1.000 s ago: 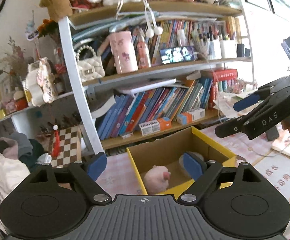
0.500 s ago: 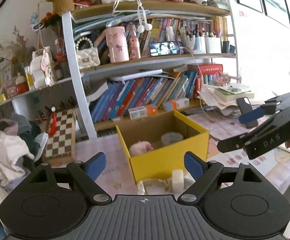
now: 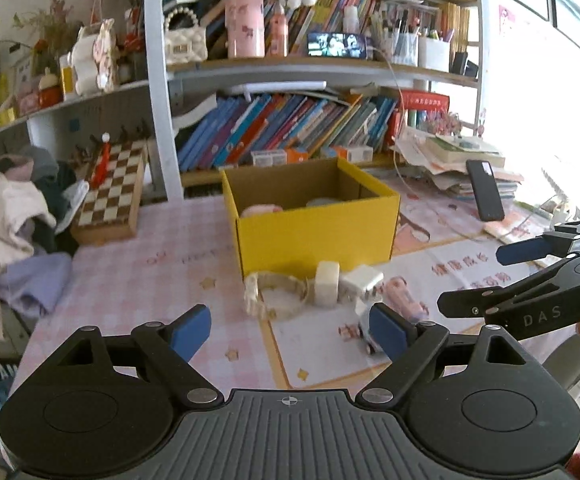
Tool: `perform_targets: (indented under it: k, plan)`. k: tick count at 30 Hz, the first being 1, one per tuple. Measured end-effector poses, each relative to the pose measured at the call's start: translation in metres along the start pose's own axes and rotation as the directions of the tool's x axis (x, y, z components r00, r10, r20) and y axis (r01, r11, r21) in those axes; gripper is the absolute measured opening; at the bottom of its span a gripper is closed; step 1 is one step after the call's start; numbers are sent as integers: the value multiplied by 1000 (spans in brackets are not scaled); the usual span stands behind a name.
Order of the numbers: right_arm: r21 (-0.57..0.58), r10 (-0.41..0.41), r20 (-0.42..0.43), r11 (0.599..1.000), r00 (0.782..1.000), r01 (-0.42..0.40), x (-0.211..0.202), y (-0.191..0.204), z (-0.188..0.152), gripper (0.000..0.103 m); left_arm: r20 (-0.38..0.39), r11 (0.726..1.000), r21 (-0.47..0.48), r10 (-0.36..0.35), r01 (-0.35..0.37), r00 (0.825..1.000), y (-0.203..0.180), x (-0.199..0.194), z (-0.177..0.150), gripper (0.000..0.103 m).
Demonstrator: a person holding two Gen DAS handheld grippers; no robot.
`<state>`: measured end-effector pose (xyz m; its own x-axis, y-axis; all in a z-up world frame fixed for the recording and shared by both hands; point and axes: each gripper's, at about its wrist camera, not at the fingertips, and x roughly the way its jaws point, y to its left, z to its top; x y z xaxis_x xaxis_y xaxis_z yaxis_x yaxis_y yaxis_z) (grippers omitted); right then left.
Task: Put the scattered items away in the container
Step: 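Withdraw both tools from the box back toward the remaining items, then move the left tool to the beige watch while the right tool approaches the purple toy device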
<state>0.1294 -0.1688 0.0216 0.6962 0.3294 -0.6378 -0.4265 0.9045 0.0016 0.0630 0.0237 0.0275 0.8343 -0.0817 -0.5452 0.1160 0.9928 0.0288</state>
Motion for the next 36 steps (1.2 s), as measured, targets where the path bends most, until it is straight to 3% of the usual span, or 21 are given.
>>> perform_targets:
  k: [10,23,29,36]
  plan:
    - [47,-41,-32,998,999,42,8,17,-27,96,-49,996,-64,56,-59,997,6,2,-23,90]
    - [55,-22,-69,998,997,26,19,26,-34,94,-113,996,-71,47,-55,993,0,16,-38,90]
    - [-56,-68,-32,996,997,66,28,35,-37,84,-142,993,-77,76,-88,987,-4,24,-46,90]
    - [-43,-13,-64,999,998,11,40,32,-37,71,-126,993,-65,86,-94,988,-5,29,-43,90]
